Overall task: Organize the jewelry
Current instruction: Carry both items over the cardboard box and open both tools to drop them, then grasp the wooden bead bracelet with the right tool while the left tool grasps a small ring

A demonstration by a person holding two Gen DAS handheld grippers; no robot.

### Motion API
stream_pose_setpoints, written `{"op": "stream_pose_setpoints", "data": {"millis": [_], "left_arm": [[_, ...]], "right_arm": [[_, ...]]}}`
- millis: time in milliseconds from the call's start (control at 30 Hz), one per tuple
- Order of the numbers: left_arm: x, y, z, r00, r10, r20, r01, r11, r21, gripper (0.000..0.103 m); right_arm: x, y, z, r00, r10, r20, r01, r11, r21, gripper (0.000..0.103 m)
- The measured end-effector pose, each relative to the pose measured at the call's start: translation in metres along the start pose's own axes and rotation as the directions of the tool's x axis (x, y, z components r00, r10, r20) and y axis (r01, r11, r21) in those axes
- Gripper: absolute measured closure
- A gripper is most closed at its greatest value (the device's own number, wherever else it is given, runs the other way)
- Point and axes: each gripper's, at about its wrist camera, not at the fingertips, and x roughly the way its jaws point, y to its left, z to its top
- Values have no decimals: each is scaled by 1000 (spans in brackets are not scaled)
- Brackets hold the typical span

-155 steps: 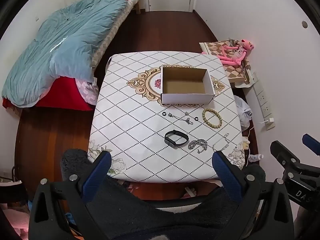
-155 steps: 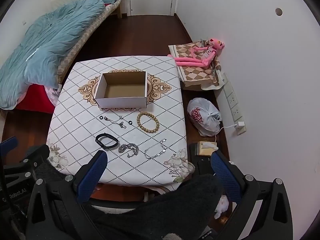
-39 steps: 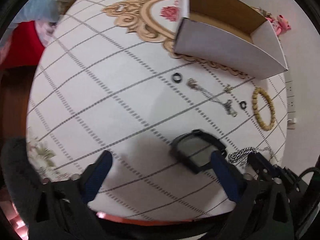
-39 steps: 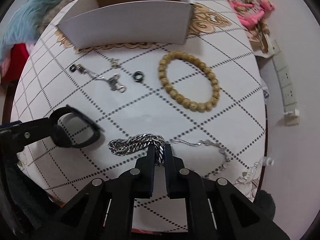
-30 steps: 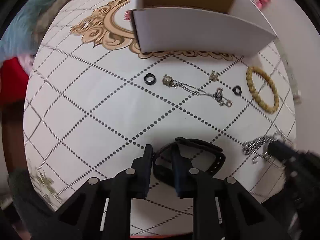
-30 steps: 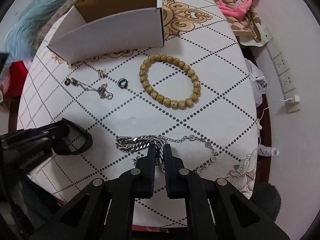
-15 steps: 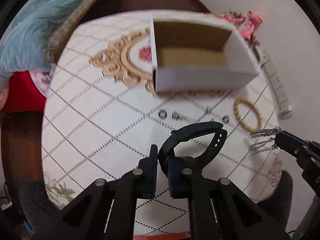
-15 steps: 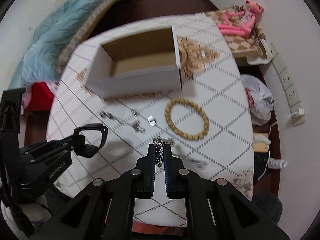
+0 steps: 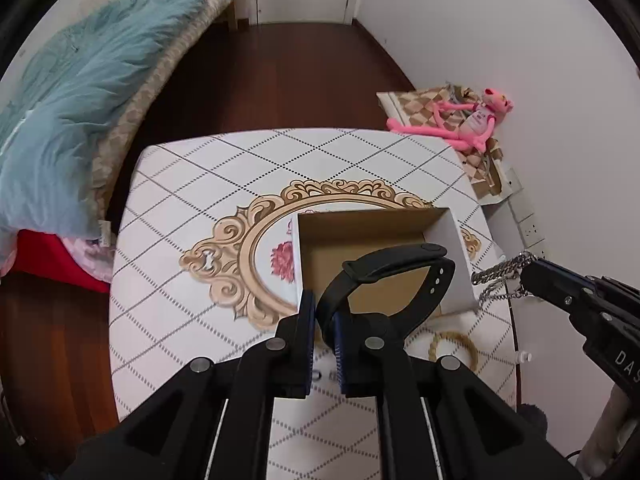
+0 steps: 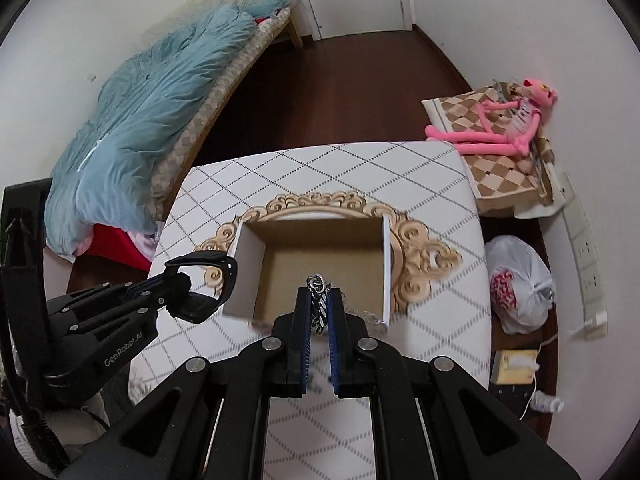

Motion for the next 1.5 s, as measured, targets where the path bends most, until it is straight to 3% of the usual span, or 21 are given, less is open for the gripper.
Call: {"op": "stream_pose_setpoints", "data": {"millis": [200, 333, 367, 400, 433, 467, 500, 567, 633, 667, 700, 867, 1200, 1500], "left_arm": [[44, 11, 27, 995, -23, -93, 17, 997, -70, 93], [63, 10, 35, 988, -50, -147, 36, 994, -99, 88], [66, 8, 36, 988, -37, -149, 23, 996, -90, 79], [66, 7, 37, 989, -24, -144, 13, 997, -81, 62], [66, 7, 38, 991, -22, -134, 11, 997, -78, 50], [65, 7, 39, 991, -17, -129, 7, 997, -77, 28], [62, 7, 40, 993, -17, -119, 7, 997, -79, 25], [58, 9, 40, 995, -10, -100, 2, 997, -83, 25], [52, 10, 39, 997, 35, -75, -41, 996, -76, 15], [49, 11, 39, 997, 57, -58, -62, 995, -75, 2], [47, 11, 38, 996, 77, -43, -81, 994, -74, 0], [35, 15, 23, 981, 188, 44, -185, 981, -60, 0], [23, 16, -5, 977, 212, 36, -210, 976, -56, 0], [-27, 10, -26, 965, 230, 127, -221, 972, -78, 0]], "right_arm": [[46, -12, 33, 998, -11, -67, 11, 1000, 12, 95], [82, -24, 44, 986, 30, -167, -22, 999, 47, 94], [88, -26, 45, 983, 37, -182, -28, 998, 53, 94], [93, -29, 45, 981, 37, -192, -26, 998, 61, 90], [96, -32, 45, 980, 38, -198, -25, 997, 67, 85], [97, -34, 46, 979, 41, -201, -27, 997, 72, 68], [98, -36, 45, 978, 49, -201, -33, 996, 81, 45], [95, -39, 43, 981, 42, -189, -27, 996, 80, 29], [93, -38, 41, 984, 2, -179, 9, 998, 60, 28], [92, -37, 38, 984, -36, -177, 45, 998, 43, 21], [91, -35, 34, 982, -82, -168, 86, 996, 19, 9], [95, -32, 12, 969, -190, -156, 189, 982, -24, 4], [89, -22, -11, 959, -254, -126, 253, 967, -29, 4], [35, -3, -23, 960, -280, -22, 279, 960, -33, 4]]}}
